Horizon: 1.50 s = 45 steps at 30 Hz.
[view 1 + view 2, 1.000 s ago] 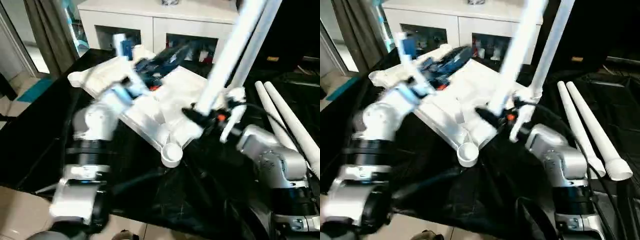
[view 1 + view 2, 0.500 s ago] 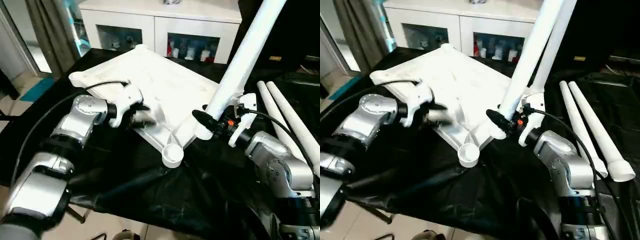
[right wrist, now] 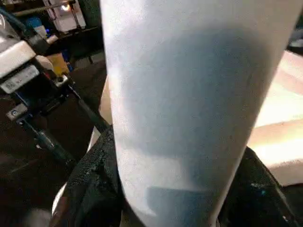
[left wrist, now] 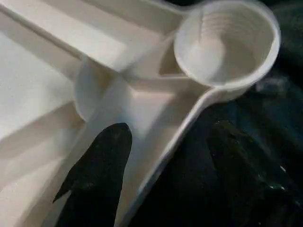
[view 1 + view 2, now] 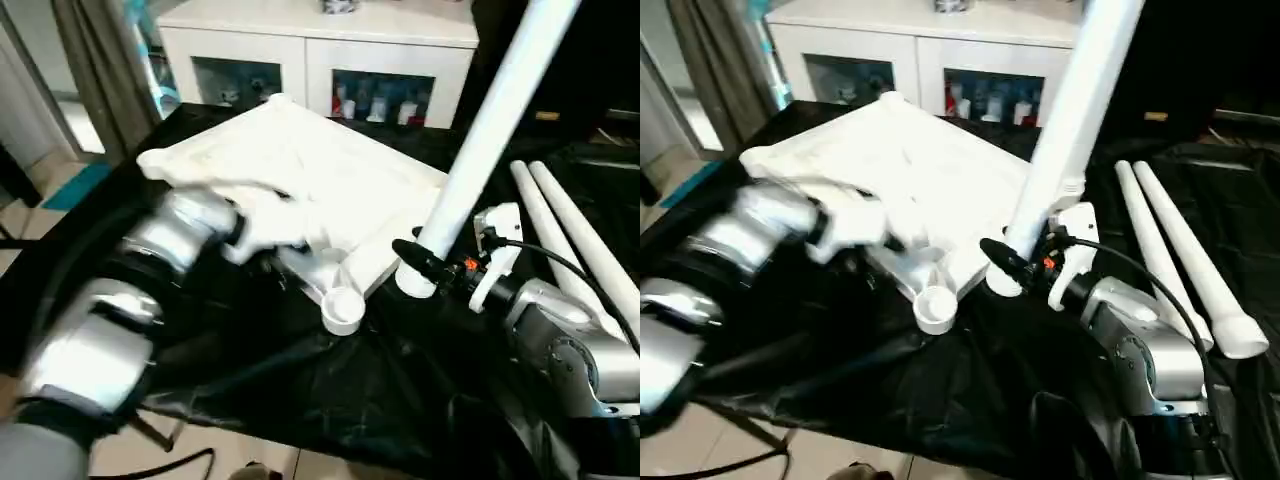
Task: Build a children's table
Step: Rotate table base
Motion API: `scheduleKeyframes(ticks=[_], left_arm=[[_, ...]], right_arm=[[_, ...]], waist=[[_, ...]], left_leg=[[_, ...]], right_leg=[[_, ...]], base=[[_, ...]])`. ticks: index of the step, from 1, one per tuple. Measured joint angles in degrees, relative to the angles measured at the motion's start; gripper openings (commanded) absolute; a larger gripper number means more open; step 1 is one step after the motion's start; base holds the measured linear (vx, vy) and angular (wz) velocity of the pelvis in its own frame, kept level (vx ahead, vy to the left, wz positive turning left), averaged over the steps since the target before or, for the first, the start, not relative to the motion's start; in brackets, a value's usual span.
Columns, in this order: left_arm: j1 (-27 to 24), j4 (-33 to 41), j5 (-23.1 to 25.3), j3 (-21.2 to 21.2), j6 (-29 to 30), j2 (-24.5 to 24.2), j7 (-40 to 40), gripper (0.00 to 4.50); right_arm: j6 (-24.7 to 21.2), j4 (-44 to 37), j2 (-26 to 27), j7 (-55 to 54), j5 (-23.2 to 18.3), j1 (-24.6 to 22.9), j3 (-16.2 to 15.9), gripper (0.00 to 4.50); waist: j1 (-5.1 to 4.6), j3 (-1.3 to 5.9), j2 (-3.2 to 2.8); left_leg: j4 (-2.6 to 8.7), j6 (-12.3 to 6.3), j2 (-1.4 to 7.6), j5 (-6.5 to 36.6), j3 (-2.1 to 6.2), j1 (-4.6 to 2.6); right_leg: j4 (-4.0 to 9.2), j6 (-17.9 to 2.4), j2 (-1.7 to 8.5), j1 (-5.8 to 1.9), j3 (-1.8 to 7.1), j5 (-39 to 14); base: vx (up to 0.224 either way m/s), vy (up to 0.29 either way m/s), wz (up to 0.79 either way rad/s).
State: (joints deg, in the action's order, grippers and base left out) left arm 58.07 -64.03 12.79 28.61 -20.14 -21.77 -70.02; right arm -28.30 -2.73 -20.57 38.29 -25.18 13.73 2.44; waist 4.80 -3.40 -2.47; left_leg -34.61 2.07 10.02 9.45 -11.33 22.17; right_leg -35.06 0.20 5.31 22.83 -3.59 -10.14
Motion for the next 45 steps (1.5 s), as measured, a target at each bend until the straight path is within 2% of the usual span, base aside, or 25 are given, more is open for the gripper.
scheduleKeyframes(ticks=[2, 5, 9, 11, 16, 17, 21, 26, 28, 33, 36, 40, 45], left_arm=[[0.62, -2.08, 2.37, 1.02, -0.55, 0.32, 3.24, 2.79], [0.77, -3.76, 3.02, 1.05, -0.28, 1.56, 7.05, 2.62], [1.16, -6.00, 4.85, 1.18, -0.49, 2.14, 10.50, 2.18], [1.71, -7.29, 6.22, 1.37, -1.30, 2.05, 11.54, 2.12], [2.53, -8.58, 7.18, 1.65, -2.05, 2.37, 10.43, 1.67], [2.68, -8.62, 7.19, 1.65, -2.26, 2.38, 10.14, 1.44], [3.36, -8.75, 7.89, 1.90, -2.88, 2.64, 8.71, 1.27], [4.23, -8.91, 10.56, 3.21, -3.13, 3.14, 7.99, 0.81], [4.55, -8.99, 11.58, 3.96, -3.22, 3.18, 8.06, 0.76], [4.93, -8.98, 13.84, 5.21, -3.23, 3.22, 7.02, 0.49], [5.03, -8.78, 13.83, 5.03, -2.40, 3.49, 3.39, 0.42], [5.06, -8.74, 12.97, 4.21, 0.51, 4.84, -0.89, 0.25], [3.98, -8.80, 7.63, -1.22, 7.01, 7.84, -4.65, 0.11]], right_arm=[[0.00, -0.01, -0.03, 0.36, 0.09, -0.41, -0.38, 1.95], [0.00, -0.83, -0.37, 0.38, 0.14, -0.59, -0.54, 1.95], [0.02, -1.83, -0.70, 0.37, 0.40, -1.37, -0.64, 1.95], [0.03, -2.36, -1.01, 0.38, 0.84, -2.84, -0.77, 1.95], [0.03, -2.44, -1.86, 1.03, 1.16, -3.33, -1.69, 1.95], [0.03, -2.44, -2.11, 1.10, 1.24, -3.33, -1.89, 1.95], [0.10, -2.44, -2.34, 1.38, 2.12, -3.33, -2.61, 1.95], [0.27, -2.44, -2.41, 1.38, 3.07, -3.49, -2.90, 1.95], [0.32, -2.44, -2.52, 1.35, 3.11, -3.65, -2.93, 1.95], [0.75, -2.44, -2.56, 1.12, 3.46, -4.33, -2.96, 1.95], [1.11, -2.43, -2.72, 1.14, 3.67, -4.50, -2.95, 1.95], [1.34, -2.40, -2.77, 1.10, 3.85, -4.49, -2.93, 1.95], [1.33, -1.49, -2.71, 0.15, 3.83, -4.46, -2.25, 1.95]], waist=[[0.00, 0.06, -0.27], [0.11, 0.07, -0.50], [0.18, 0.16, -0.68], [0.20, 0.18, -0.73], [0.15, 0.23, -0.83], [0.14, 0.24, -0.84], [0.18, 0.33, -0.98], [0.08, 0.71, -1.58], [0.01, 0.87, -1.82], [-0.99, 1.21, -2.33], [-1.67, 1.33, -2.50], [-1.98, 1.65, -2.97], [-1.93, 1.84, -3.24]], left_leg=[[-0.01, -0.01, -0.01, 0.00, -0.01, 0.00], [-0.01, -0.01, -0.01, 0.00, 0.00, -0.01], [-0.01, -0.01, -0.01, 0.00, 0.01, 0.00], [-0.01, -0.01, -0.01, 0.00, 0.01, 0.01], [-0.01, -0.01, -0.02, 0.00, 0.01, 0.00], [0.00, -0.01, -0.01, 0.00, 0.01, -0.01], [0.00, -0.02, -0.02, 0.01, 0.01, 0.01], [0.01, -0.04, -0.02, 0.03, 0.01, -0.01], [0.02, -0.04, -0.02, 0.03, 0.01, -0.03], [0.02, -0.04, -0.03, 0.03, 0.01, -0.10], [0.04, -0.04, -0.03, 0.03, 0.01, -0.12], [0.06, -0.07, -0.04, 0.04, 0.01, -0.18], [0.06, -0.08, -0.08, 0.04, 0.01, -0.17]], right_leg=[[0.04, 0.00, 0.00, -0.02, 0.02, 0.00], [0.03, -0.01, 0.01, -0.02, 0.01, 0.01], [0.04, -0.01, 0.00, -0.03, -0.01, 0.00], [0.07, -0.01, 0.01, -0.04, -0.01, 0.01], [0.07, -0.02, 0.01, -0.04, 0.00, 0.01], [0.07, -0.02, 0.01, -0.03, 0.00, 0.01], [0.10, -0.02, 0.01, -0.04, 0.00, 0.01], [0.13, -0.01, 0.01, -0.07, 0.00, 0.01], [0.13, -0.01, 0.01, -0.07, 0.00, 0.01], [0.13, 0.03, 0.01, -0.14, 0.00, -0.02], [0.18, 0.04, 0.01, -0.17, 0.00, -0.02], [0.23, 0.04, 0.01, -0.23, -0.01, -0.03], [0.24, 0.08, 0.05, -0.24, -0.02, -0.05]], base=[[0.000, 0.000, 0.00], [0.000, 0.000, 0.00], [0.000, 0.000, 0.00], [0.000, 0.000, 0.00], [0.000, 0.000, 0.00], [0.000, 0.000, 0.00], [0.000, 0.000, 0.00], [0.000, 0.000, 0.00], [0.000, 0.000, 0.00], [0.000, 0.000, 0.00], [0.000, 0.000, 0.00], [0.000, 0.000, 0.00], [0.000, 0.000, 0.00]])
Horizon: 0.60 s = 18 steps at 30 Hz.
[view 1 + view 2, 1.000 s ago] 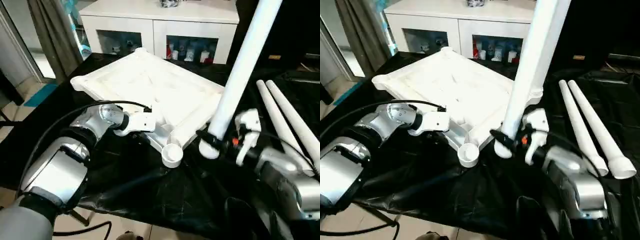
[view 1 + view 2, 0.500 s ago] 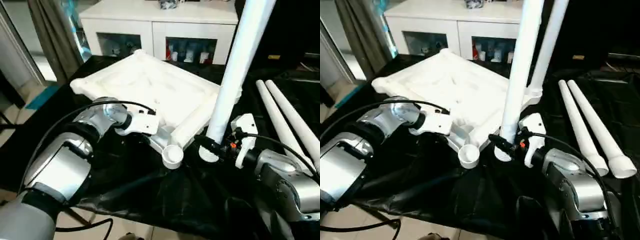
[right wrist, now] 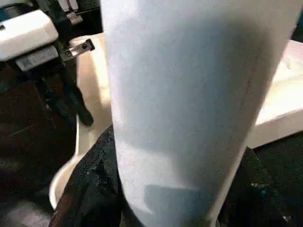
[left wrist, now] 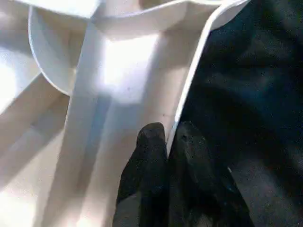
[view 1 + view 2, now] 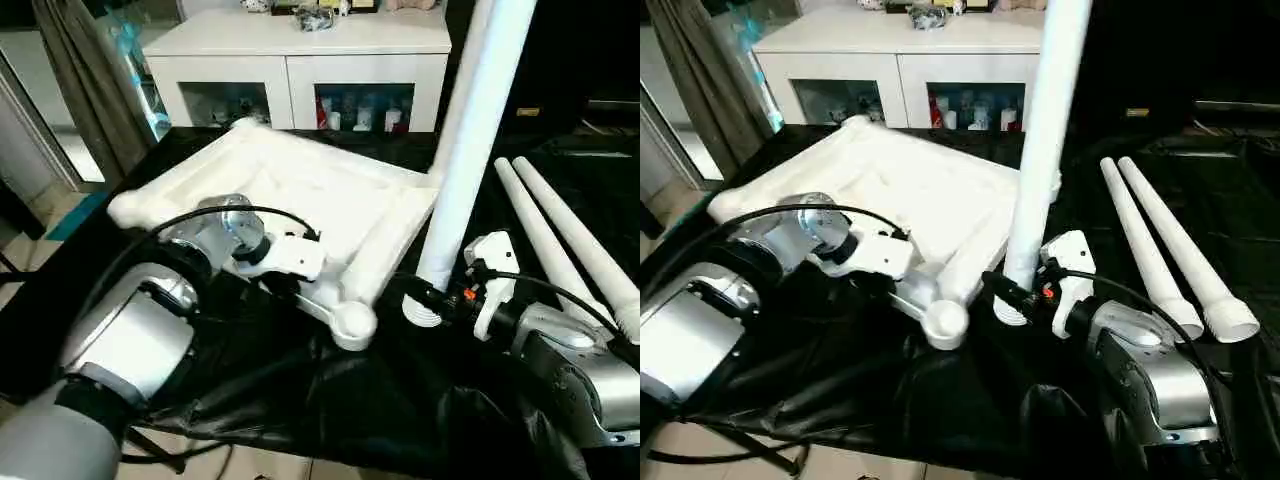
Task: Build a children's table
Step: Rotate table base
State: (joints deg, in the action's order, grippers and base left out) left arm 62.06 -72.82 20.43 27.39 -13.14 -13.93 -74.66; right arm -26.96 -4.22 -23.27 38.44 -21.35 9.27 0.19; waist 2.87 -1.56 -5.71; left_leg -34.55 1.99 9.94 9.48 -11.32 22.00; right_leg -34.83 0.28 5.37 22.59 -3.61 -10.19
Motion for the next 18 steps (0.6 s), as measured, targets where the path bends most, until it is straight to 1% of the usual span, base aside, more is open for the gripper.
scheduleKeyframes(ticks=[2, 4, 8, 11, 12, 13, 16, 18], left_arm=[[-0.75, 0.10, -2.59, -2.51, 2.98, 1.43, 0.35, 0.06], [-1.20, 0.21, -3.91, -3.85, 4.76, 2.23, 1.50, 0.04], [-3.67, 2.46, -5.65, -6.38, 7.57, 2.81, 8.27, 0.00], [-6.31, 5.42, -6.18, -7.78, 7.60, 2.75, 10.73, 0.00], [-6.94, 6.45, -6.27, -7.98, 7.51, 2.66, 11.18, 0.00], [-7.57, 7.26, -6.33, -8.13, 7.35, 2.64, 11.64, 0.00], [-10.86, 12.34, -6.38, -8.47, 7.05, 2.25, 14.20, 0.00], [-12.64, 15.53, -6.84, -8.73, 8.29, 2.23, 15.15, 0.00]], right_arm=[[-0.02, 0.00, 0.14, -0.65, -0.18, 0.12, 0.62, 1.95], [-0.08, 0.03, 0.23, -1.06, -0.37, 0.34, 1.32, 1.95], [-0.47, 0.65, 0.77, -2.42, -0.87, 1.54, 2.75, 1.95], [-0.58, 1.98, 1.34, -3.74, -1.03, 2.07, 4.03, 1.95], [-0.67, 2.43, 1.45, -4.20, -1.13, 2.18, 4.19, 1.95], [-0.90, 2.75, 1.78, -4.54, -1.27, 2.25, 4.45, 1.95], [-1.23, 4.10, 2.69, -5.66, -1.51, 3.21, 4.99, 1.95], [-1.24, 4.99, 2.81, -6.05, -1.51, 4.19, 5.51, 1.95]], waist=[[-0.01, -0.02, 0.04], [-0.18, -0.07, 0.15], [-1.00, -0.11, 0.26], [-1.12, -0.14, 0.42], [-1.12, -0.20, 0.61], [-1.08, -0.17, 0.59], [-1.09, -0.26, 0.77], [-1.01, -0.38, 0.98]], left_leg=[[-0.01, -0.01, -0.01, 0.00, 0.00, 0.00], [-0.01, -0.01, -0.01, 0.00, 0.00, 0.01], [0.00, -0.01, 0.01, 0.00, 0.04, -0.02], [0.02, 0.00, 0.02, 0.00, 0.09, -0.03], [0.05, -0.01, 0.02, 0.00, 0.08, -0.03], [0.05, 0.00, 0.02, 0.00, 0.09, -0.04], [0.06, 0.00, 0.02, 0.00, 0.08, -0.03], [0.06, 0.00, 0.01, 0.00, 0.07, 0.01]], right_leg=[[0.02, 0.00, 0.01, -0.01, 0.00, 0.00], [0.04, 0.02, 0.01, 0.01, -0.01, -0.01], [0.04, 0.22, 0.00, 0.02, -0.07, -0.13], [0.04, 0.28, 0.00, 0.03, -0.12, -0.17], [0.06, 0.30, 0.00, 0.06, -0.12, -0.18], [0.06, 0.31, 0.00, 0.06, -0.12, -0.18], [0.11, 0.32, 0.00, 0.06, -0.11, -0.19], [0.18, 0.31, 0.00, 0.07, -0.09, -0.19]], base=[[0.000, 0.000, 0.00], [0.000, 0.000, 0.00], [0.000, 0.000, 0.00], [0.000, 0.000, 0.00], [0.000, 0.000, 0.00], [0.000, 0.000, 0.00], [0.000, 0.000, 0.00], [0.000, 0.000, 0.00]])
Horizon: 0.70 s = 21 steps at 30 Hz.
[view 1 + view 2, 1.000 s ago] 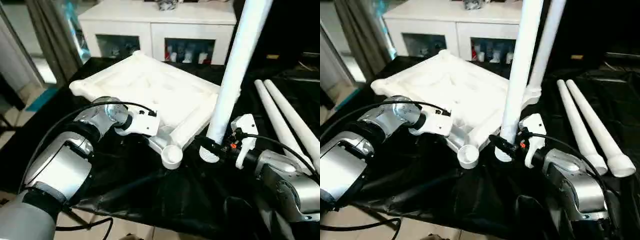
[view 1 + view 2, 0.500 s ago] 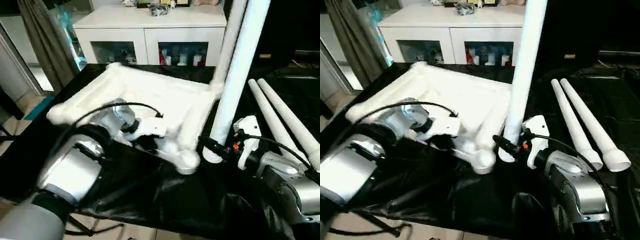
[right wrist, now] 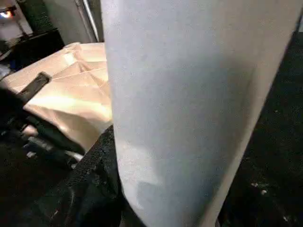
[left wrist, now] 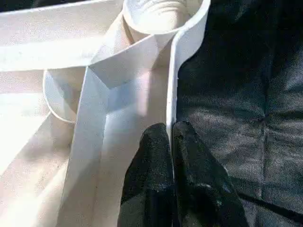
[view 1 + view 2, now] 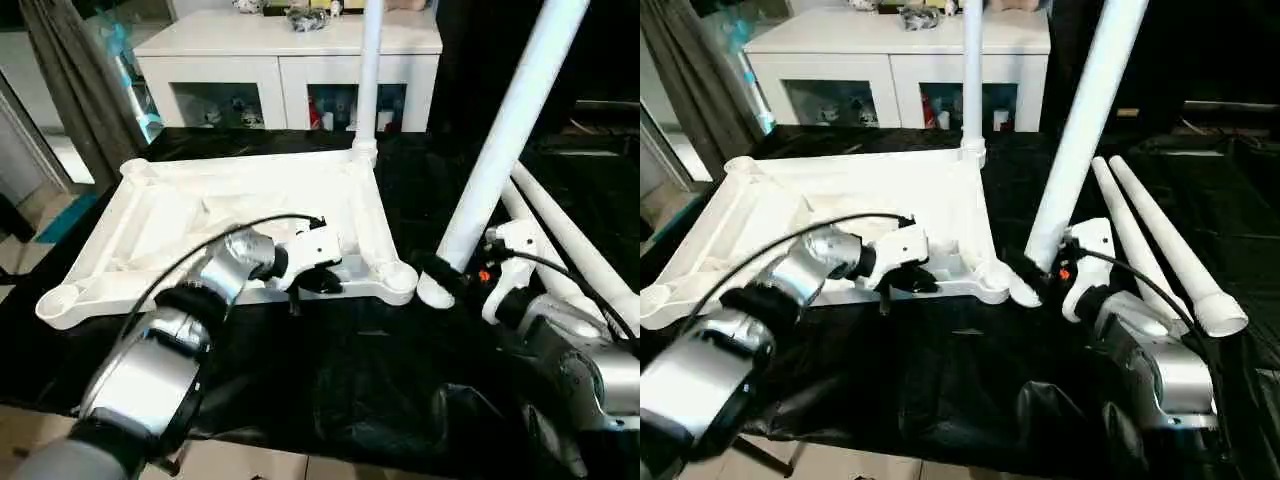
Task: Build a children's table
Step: Rotate table base
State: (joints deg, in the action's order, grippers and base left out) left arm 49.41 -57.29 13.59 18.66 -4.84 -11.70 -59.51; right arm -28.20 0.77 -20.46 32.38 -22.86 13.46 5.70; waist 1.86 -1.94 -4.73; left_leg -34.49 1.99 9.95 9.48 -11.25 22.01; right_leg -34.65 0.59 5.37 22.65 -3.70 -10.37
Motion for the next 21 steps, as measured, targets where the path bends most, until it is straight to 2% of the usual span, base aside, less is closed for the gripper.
scheduleKeyframes(ticks=[4, 9, 10, 11, 12, 16, 18, 21], left_arm=[[-2.52, 5.06, -0.91, -0.88, 3.63, 0.58, 0.72, 0.00], [-5.08, 9.18, -2.71, -2.00, 6.90, 2.19, 1.99, 0.00], [-5.27, 9.50, -2.76, -1.99, 6.89, 2.30, 2.23, 0.29], [-5.71, 10.08, -2.85, -2.04, 6.79, 2.36, 2.54, 0.29], [-5.99, 10.28, -3.02, -2.05, 6.42, 2.36, 2.71, 0.58], [-7.03, 10.18, -3.56, -2.01, 5.27, 2.29, 2.53, 0.60], [-7.12, 10.21, -3.73, -2.01, 4.96, 2.02, 1.95, 0.97], [-6.87, 10.22, -3.65, -1.83, 5.64, 1.61, 0.95, 1.03]], right_arm=[[0.00, 0.86, 0.21, -0.54, -0.01, 1.05, 0.61, 1.95], [0.01, 2.25, 0.66, -0.72, -0.01, 2.05, 0.64, 1.95], [0.01, 2.33, 0.68, -0.71, -0.01, 2.21, 0.64, 1.95], [0.02, 2.41, 0.71, -0.72, 0.00, 2.44, 0.65, 1.95], [0.02, 2.46, 0.71, -0.71, 0.00, 2.53, 0.64, 1.95], [0.08, 2.74, 0.66, -0.62, 0.02, 2.72, 0.63, 1.95], [0.09, 2.74, 0.58, -0.58, 0.02, 2.71, 0.63, 1.95], [0.10, 2.71, 0.48, -0.54, 0.03, 2.59, 0.63, 1.95]], waist=[[-0.03, -0.07, 0.14], [-0.02, -0.07, 0.66], [-0.01, -0.07, 0.68], [-0.01, -0.07, 0.68], [0.00, -0.07, 0.69], [0.13, -0.11, 0.69], [0.14, -0.11, 0.70], [0.16, -0.12, 0.63]], left_leg=[[0.05, 0.00, -0.01, 0.00, -0.03, 0.07], [0.15, -0.20, -0.02, 0.15, -0.12, 0.20], [0.19, -0.21, -0.02, 0.16, -0.13, 0.22], [0.26, -0.20, -0.03, 0.16, -0.15, 0.22], [0.30, -0.20, -0.02, 0.16, -0.15, 0.21], [0.40, -0.19, 0.01, 0.16, -0.15, 0.34], [0.41, -0.20, 0.01, 0.16, -0.15, 0.50], [0.42, -0.25, 0.00, 0.19, -0.15, 0.60]], right_leg=[[0.36, -0.01, 0.00, -0.06, 0.02, 0.01], [0.58, -0.26, 0.00, -0.01, 0.04, 0.16], [0.59, -0.34, 0.00, 0.01, 0.04, 0.21], [0.59, -0.37, 0.00, 0.05, 0.04, 0.23], [0.58, -0.37, 0.00, 0.06, 0.02, 0.23], [0.57, -0.36, 0.00, 0.26, -0.03, 0.22], [0.58, -0.35, 0.00, 0.38, -0.04, 0.22], [0.64, -0.35, 0.00, 0.45, -0.04, 0.21]], base=[[0.000, 0.000, 0.00], [0.000, 0.000, 0.00], [0.000, 0.000, 0.00], [0.000, 0.000, 0.00], [0.000, 0.000, 0.00], [0.000, 0.000, 0.00], [0.000, 0.000, 0.00], [0.000, 0.000, 0.00]])
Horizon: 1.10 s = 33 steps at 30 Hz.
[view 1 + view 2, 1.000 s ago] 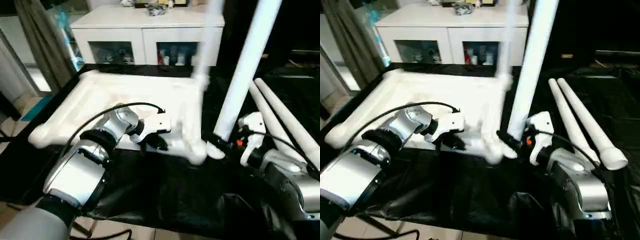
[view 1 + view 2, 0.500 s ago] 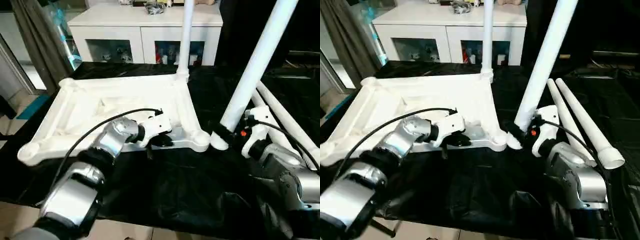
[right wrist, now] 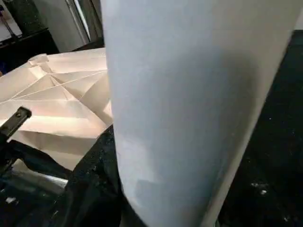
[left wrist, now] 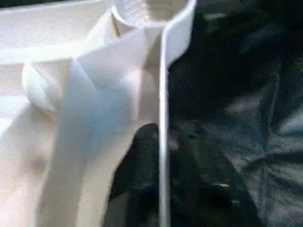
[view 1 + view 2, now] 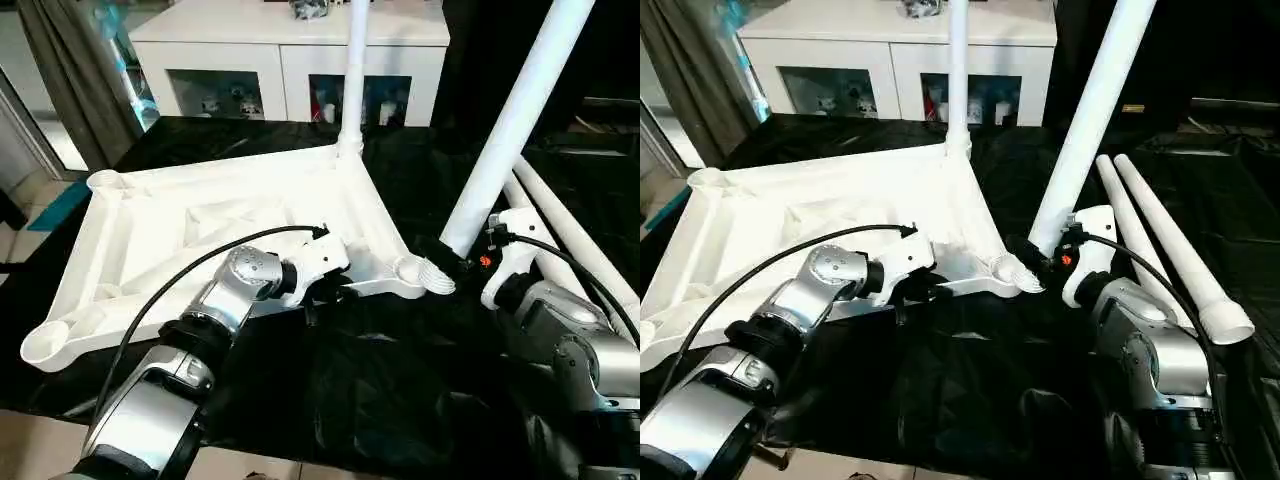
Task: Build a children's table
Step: Rotate table base, then insert table leg to table base
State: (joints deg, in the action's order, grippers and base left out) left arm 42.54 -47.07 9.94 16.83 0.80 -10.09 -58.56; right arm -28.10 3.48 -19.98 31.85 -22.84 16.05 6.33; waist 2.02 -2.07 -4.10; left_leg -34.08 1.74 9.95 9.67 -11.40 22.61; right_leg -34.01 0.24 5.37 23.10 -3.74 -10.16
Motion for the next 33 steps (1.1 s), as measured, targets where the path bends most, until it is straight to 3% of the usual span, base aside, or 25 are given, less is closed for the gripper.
scheduleKeyframes(ticks=[28, 33], left_arm=[[4.08, -6.69, -1.42, -0.23, -1.31, 3.00, 1.40, 1.03], [4.24, -6.90, -2.12, -0.95, -1.31, 2.76, 1.28, 0.63]], right_arm=[[0.11, -0.10, -0.65, 1.13, 0.21, -0.64, -0.09, 1.95], [0.11, -0.10, -0.66, 1.20, 0.24, -0.63, -0.13, 1.95]], waist=[[0.04, -0.12, -0.05], [0.05, -0.17, 0.02]], left_leg=[[-0.01, 0.00, 0.00, 0.00, 0.00, 0.00], [-0.01, 0.00, 0.00, 0.00, 0.00, 0.00]], right_leg=[[-0.01, -0.01, 0.00, -0.01, 0.00, 0.01], [-0.01, -0.01, 0.00, -0.01, -0.01, 0.01]], base=[[0.000, 0.000, 0.00], [0.000, 0.000, 0.00]])
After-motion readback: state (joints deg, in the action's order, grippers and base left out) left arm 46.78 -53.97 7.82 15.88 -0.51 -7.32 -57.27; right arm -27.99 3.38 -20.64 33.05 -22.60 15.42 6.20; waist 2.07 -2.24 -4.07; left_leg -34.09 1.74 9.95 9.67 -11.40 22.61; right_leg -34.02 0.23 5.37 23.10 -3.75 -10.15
